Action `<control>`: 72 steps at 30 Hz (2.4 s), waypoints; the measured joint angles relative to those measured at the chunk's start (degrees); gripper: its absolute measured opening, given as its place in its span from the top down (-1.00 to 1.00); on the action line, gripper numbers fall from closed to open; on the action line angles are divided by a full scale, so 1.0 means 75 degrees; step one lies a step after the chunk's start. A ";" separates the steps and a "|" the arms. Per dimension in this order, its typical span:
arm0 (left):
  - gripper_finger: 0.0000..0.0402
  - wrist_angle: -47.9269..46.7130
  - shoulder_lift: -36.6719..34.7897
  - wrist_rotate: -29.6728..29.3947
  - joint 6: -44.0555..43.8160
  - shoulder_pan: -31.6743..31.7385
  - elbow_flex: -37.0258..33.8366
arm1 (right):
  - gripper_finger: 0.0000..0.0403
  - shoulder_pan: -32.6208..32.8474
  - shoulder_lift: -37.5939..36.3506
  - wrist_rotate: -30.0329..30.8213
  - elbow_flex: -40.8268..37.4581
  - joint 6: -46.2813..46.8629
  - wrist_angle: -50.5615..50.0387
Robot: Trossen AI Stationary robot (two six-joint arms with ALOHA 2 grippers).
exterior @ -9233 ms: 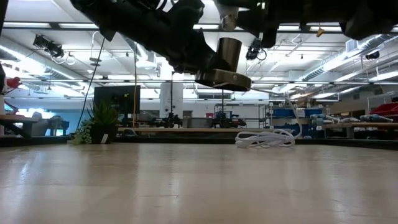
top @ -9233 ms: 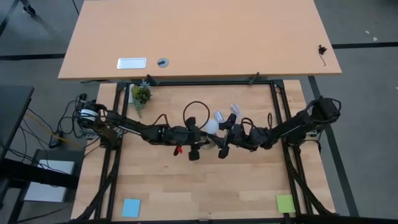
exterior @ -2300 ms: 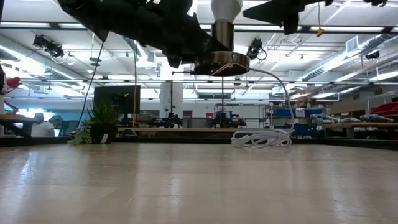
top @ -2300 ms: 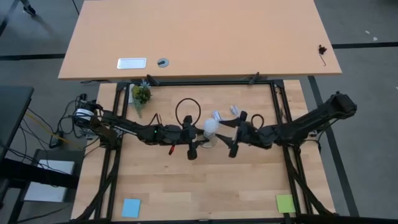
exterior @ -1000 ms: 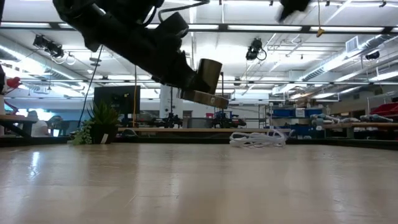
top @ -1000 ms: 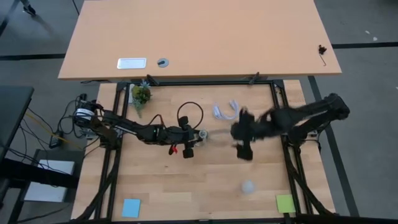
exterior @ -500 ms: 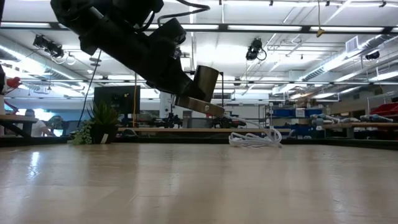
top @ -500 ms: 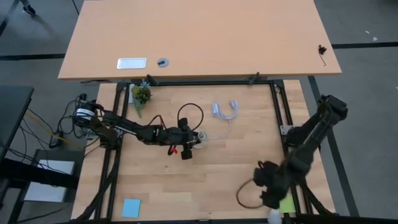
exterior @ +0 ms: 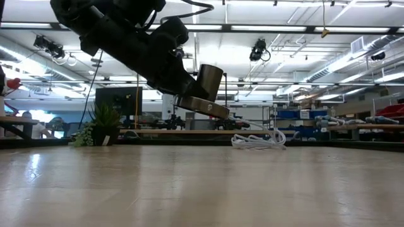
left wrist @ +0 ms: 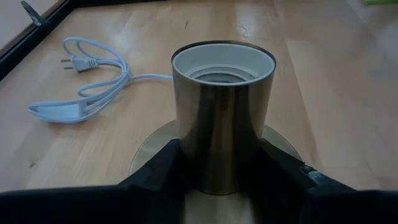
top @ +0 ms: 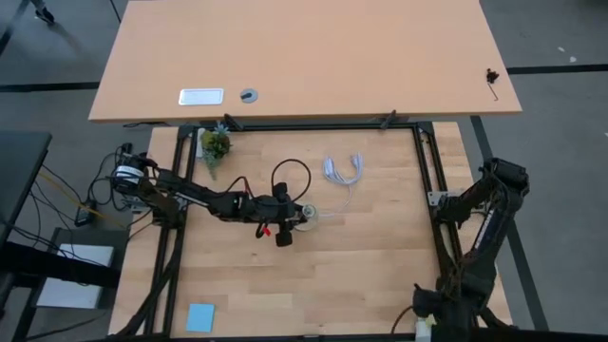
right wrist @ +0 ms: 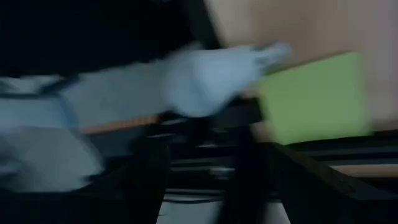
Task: Screw lightbulb
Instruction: Insert the lightbulb into the lamp socket
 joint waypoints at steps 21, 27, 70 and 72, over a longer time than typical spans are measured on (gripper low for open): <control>0.20 -0.0016 0.0000 0.0056 0.0201 0.0000 0.0000 | 0.95 0.0238 0.2381 -0.1464 0.0223 0.0350 0.2633; 0.20 -0.0010 0.0000 0.0053 0.0162 0.0000 0.0000 | 0.90 -0.0099 0.2115 -0.0421 0.0245 -0.0039 0.1396; 0.20 -0.2213 -0.0006 -0.0174 0.0256 -0.0256 0.0705 | 0.96 -0.0849 0.0744 0.0926 0.0029 -0.3824 -0.3060; 0.20 -0.2243 -0.0006 -0.0203 0.0254 -0.0282 0.0705 | 0.96 -0.0953 0.0744 0.0897 -0.0245 -0.3792 -0.3062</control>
